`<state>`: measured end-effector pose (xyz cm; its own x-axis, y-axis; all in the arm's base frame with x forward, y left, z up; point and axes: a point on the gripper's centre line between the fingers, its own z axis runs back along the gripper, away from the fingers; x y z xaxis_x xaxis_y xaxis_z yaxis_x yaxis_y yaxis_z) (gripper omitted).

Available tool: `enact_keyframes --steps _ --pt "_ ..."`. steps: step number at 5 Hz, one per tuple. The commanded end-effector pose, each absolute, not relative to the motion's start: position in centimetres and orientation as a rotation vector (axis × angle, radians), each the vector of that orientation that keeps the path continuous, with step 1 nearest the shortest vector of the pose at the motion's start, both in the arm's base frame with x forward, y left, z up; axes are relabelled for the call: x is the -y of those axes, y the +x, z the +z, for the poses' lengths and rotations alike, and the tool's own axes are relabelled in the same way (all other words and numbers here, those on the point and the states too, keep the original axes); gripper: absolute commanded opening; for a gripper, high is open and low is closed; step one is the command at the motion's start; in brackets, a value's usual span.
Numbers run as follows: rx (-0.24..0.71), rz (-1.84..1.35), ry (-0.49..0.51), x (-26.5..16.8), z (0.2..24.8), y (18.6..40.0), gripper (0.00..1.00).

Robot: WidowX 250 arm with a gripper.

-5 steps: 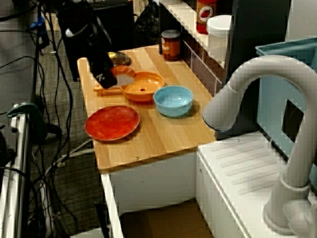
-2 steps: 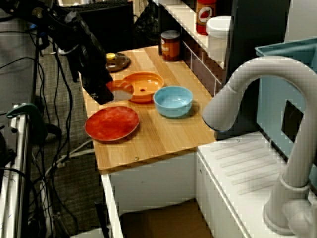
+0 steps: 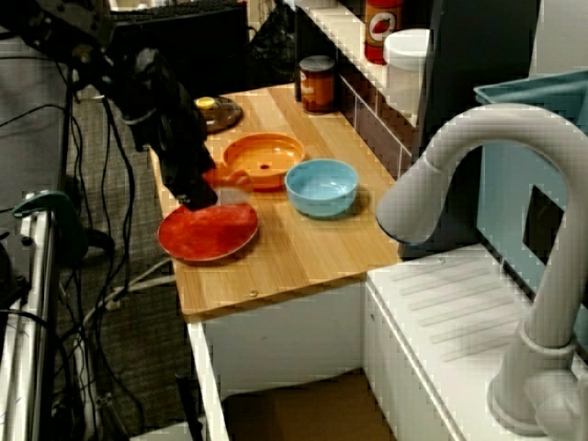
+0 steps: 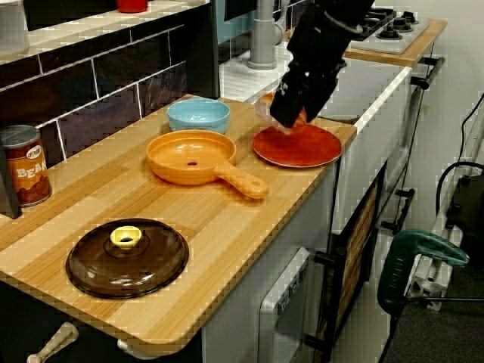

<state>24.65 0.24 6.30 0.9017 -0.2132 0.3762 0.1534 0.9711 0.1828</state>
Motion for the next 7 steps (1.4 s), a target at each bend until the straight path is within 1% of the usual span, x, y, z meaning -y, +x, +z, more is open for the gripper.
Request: enact_keyframes --steps 1,2,3,5,6,7 --pt "0.378 -0.293 0.212 1.9 3.6 24.2 0.0" --pt "0.364 -0.278 0.211 1.4 3.2 24.8 0.0" --pt "0.345 -0.279 0.223 1.1 3.9 25.2 1.0" --pt "0.335 -0.236 0.153 -0.7 5.6 25.4 1.0" --pt "0.349 -0.179 0.087 -2.4 7.3 25.5 1.0" --pt "0.389 -0.128 0.038 -4.1 9.0 25.0 1.0"
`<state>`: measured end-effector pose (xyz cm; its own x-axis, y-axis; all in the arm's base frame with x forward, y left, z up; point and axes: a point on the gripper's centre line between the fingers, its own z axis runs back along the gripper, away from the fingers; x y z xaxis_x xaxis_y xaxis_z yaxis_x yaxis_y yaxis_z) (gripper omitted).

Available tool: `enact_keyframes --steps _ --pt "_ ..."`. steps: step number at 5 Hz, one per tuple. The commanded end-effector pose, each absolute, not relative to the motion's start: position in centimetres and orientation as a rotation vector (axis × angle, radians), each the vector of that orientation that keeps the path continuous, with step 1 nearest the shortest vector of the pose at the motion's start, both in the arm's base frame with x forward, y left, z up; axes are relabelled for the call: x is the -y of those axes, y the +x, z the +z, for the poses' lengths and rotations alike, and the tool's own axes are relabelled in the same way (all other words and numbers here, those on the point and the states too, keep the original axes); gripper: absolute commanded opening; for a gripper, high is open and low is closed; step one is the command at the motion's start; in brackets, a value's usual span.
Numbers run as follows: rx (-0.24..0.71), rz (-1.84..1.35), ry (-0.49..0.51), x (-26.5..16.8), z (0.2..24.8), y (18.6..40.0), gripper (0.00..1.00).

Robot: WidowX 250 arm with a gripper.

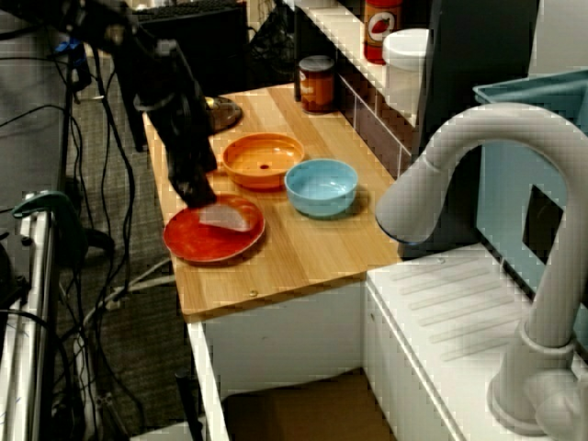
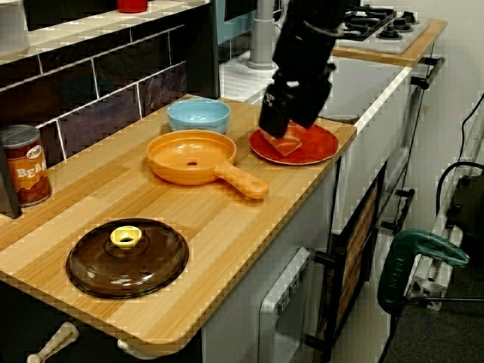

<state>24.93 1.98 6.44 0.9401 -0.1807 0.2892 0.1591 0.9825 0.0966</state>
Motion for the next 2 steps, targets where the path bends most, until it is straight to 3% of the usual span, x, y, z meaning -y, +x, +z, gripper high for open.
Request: enact_keyframes --steps 1,2 --pt "0.402 -0.09 -0.01 -5.7 9.8 24.6 1.0" --pt "0.4 -0.074 -0.024 -6.8 10.0 24.6 1.0"
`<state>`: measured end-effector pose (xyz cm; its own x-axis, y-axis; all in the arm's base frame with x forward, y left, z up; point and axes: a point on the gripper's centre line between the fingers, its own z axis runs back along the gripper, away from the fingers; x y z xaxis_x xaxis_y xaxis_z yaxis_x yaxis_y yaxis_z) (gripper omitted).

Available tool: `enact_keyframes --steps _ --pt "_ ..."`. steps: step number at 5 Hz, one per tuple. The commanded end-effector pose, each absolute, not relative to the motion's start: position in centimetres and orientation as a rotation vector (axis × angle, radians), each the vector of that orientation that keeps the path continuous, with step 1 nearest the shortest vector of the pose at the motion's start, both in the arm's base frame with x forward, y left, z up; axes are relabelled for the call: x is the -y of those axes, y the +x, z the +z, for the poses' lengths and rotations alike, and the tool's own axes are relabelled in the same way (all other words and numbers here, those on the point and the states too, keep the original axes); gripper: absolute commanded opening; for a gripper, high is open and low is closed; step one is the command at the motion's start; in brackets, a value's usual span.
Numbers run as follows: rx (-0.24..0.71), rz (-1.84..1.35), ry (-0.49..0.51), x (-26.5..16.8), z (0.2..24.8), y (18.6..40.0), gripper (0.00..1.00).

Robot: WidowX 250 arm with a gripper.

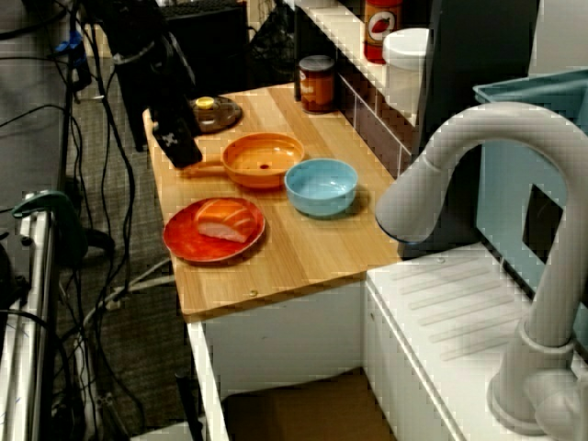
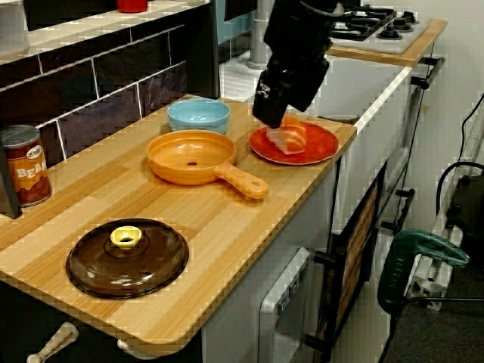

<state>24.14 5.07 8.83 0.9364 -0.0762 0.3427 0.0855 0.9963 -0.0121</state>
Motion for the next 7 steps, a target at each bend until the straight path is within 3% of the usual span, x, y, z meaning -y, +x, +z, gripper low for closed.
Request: enact_keyframes --steps 1,4,7 --pt "0.386 -0.056 0.005 -7.8 9.0 24.8 1.0" --pt "0.379 -0.03 0.073 -10.5 6.6 25.6 1.0" --pt "0.369 -0.03 0.079 -10.6 5.8 25.5 1.0"
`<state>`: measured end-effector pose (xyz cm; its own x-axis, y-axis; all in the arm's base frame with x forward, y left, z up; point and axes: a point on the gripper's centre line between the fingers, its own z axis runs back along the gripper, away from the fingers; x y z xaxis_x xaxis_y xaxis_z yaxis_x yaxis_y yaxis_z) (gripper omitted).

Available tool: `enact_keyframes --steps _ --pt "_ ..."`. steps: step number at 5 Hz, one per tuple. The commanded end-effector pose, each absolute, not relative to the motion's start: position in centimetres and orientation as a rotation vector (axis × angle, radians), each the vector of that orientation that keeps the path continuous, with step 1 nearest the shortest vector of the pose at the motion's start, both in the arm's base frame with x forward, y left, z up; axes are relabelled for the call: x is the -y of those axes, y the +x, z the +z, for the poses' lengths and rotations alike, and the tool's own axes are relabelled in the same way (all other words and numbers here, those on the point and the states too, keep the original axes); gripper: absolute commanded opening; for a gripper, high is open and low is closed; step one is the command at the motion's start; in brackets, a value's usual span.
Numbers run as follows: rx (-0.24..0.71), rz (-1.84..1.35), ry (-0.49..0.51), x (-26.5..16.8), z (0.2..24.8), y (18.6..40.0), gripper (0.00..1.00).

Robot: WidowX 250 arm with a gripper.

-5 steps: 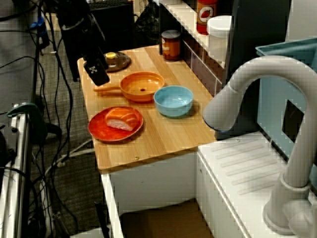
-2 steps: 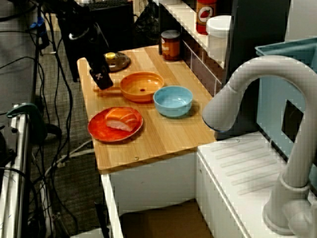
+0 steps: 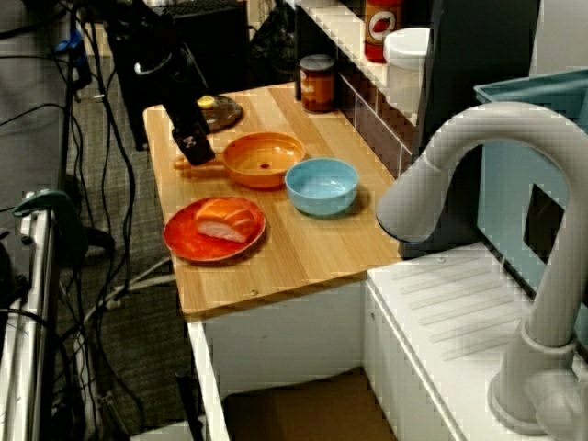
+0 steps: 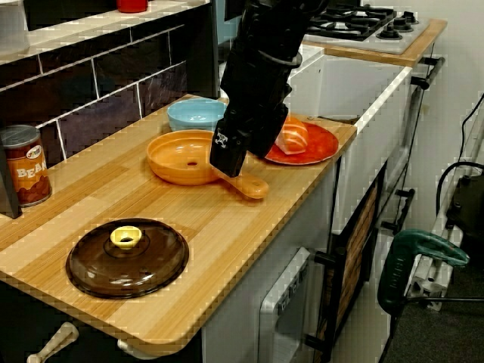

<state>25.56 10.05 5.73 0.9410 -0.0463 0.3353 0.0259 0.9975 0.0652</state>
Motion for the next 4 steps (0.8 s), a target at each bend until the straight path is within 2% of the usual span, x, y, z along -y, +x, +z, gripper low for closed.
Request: enact_keyframes --steps 1,4 --pt "0.364 -0.031 0.087 -10.51 5.29 25.56 1.0" --pt "0.347 -0.029 0.095 -10.57 4.33 25.76 1.0"
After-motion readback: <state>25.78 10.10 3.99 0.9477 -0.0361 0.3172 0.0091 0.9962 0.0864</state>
